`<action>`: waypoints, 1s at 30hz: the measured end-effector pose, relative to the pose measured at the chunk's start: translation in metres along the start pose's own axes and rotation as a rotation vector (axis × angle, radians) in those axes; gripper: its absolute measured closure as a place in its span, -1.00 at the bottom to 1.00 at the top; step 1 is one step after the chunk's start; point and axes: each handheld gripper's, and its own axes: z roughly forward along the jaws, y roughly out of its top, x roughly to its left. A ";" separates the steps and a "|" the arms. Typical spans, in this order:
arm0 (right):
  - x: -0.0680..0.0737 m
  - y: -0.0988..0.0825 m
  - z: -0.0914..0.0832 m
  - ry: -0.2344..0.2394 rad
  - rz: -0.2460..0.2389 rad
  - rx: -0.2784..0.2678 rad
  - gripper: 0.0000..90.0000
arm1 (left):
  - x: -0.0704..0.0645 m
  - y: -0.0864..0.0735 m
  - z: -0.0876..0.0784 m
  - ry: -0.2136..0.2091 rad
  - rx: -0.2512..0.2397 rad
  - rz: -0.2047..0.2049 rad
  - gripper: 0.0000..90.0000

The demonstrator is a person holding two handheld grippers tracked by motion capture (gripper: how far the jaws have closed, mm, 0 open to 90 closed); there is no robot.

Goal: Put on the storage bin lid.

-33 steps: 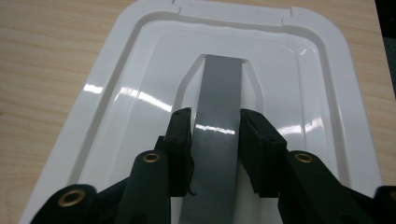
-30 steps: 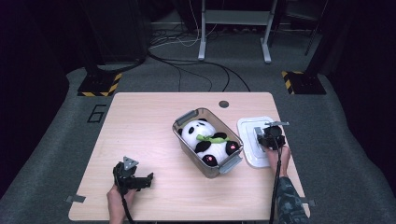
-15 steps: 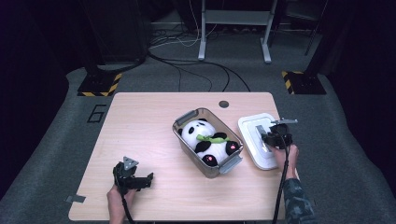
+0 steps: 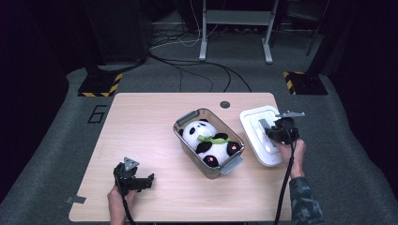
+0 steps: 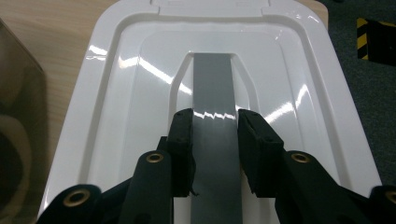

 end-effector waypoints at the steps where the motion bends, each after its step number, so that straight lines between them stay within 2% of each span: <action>1: 0.001 0.002 -0.003 -0.002 -0.002 -0.006 0.48 | 0.000 0.000 0.000 0.000 -0.001 0.000 -1.00; 7: 0.005 0.016 -0.021 -0.001 -0.035 -0.033 0.48 | 0.000 0.000 0.000 0.000 0.000 0.000 -1.00; 15: 0.015 0.032 -0.039 0.020 -0.054 -0.058 0.48 | 0.000 0.000 0.000 0.000 0.000 0.001 -1.00; 20: 0.021 0.040 -0.048 0.047 -0.072 -0.071 0.48 | 0.000 0.000 0.000 0.000 0.000 0.000 -1.00; 30: 0.046 0.057 -0.061 0.114 -0.104 -0.096 0.48 | 0.000 0.000 0.000 0.000 0.000 0.000 -1.00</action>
